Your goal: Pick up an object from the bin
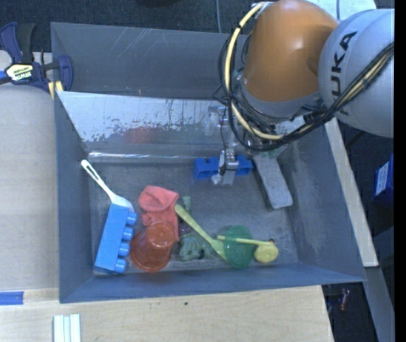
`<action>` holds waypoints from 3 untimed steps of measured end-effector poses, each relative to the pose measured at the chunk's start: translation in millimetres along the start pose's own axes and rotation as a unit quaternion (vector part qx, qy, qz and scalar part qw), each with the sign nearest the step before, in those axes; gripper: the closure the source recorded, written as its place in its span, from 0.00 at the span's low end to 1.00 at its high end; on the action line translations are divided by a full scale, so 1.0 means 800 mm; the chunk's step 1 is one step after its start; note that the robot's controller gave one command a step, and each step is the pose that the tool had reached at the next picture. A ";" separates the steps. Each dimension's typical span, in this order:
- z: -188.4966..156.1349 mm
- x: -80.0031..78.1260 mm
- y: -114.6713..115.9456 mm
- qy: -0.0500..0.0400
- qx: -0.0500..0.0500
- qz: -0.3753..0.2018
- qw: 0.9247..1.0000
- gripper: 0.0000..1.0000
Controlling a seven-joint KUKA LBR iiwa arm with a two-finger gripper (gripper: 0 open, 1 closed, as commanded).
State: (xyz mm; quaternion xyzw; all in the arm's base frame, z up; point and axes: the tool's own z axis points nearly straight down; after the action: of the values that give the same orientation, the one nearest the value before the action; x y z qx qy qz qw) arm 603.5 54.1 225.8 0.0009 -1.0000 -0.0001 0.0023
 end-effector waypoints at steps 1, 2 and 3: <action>-0.007 -0.002 -0.001 -0.004 0.000 0.001 1.000 0.00; 0.040 -0.014 -0.058 -0.005 0.000 -0.009 1.000 0.00; 0.066 -0.026 -0.059 -0.005 -0.001 0.044 0.999 0.00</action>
Offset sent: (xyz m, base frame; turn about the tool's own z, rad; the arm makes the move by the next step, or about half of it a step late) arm 0.0108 -0.0524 -0.0379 -0.0178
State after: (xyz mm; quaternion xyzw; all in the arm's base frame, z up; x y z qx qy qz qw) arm 623.9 7.0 173.3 -0.0432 -0.9991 -0.0008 -0.0030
